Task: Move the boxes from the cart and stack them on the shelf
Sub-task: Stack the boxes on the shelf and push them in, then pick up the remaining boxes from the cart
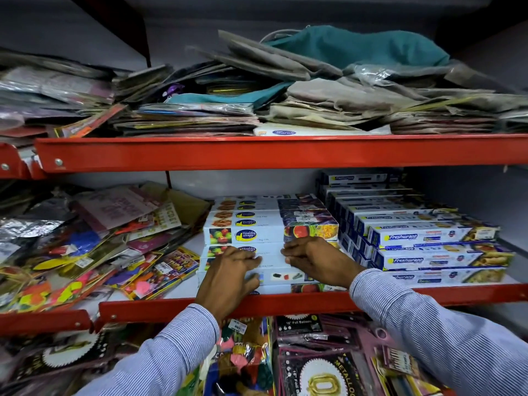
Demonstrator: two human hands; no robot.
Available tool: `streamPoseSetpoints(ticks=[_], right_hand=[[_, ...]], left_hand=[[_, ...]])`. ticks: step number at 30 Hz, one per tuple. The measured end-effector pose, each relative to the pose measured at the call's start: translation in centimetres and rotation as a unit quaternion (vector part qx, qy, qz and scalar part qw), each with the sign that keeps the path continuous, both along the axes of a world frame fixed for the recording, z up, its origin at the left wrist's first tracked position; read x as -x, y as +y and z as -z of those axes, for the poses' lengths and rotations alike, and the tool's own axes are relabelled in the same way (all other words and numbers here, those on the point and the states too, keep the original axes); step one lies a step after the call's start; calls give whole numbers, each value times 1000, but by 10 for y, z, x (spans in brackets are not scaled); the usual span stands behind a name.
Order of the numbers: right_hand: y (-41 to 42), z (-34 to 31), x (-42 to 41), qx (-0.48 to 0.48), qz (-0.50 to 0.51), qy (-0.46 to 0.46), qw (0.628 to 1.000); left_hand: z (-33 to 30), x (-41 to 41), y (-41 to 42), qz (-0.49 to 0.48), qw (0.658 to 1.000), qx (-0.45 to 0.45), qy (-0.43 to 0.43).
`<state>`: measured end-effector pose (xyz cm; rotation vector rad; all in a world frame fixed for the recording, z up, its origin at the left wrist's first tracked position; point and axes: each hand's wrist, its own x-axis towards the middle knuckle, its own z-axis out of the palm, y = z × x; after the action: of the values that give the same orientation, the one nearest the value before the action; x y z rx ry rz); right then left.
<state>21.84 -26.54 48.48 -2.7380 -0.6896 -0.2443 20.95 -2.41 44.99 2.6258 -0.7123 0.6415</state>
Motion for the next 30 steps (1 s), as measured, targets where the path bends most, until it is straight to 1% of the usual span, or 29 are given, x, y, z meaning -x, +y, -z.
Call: streamPoseSetpoints(ticks=[6,12,15,17,22,24,26,30], right_hand=[[6,5,9,2,18,-40,999],[19,13,47,-40,54,-152,986],[27,30,76,-57,58,-163,983],[33,50,96,-56,61,-151,985],[50,123,145,-67,54,-61,994],[55,156,162,-65,62,-5,996],[56,192,176,-56,75,62,994],[58,269,205,-51,80,199,975]], left_hand=[[6,6,1,2,1000,-15,-22],[13,45,9,6,995,-43,-90],[32,75,15,30,995,-58,-78],[52,94,21,35,996,-63,-50],[120,140,40,61,994,-78,55],[152,158,46,66,989,-78,107],[184,176,52,68,981,-98,152],[259,217,64,85,957,-135,242]])
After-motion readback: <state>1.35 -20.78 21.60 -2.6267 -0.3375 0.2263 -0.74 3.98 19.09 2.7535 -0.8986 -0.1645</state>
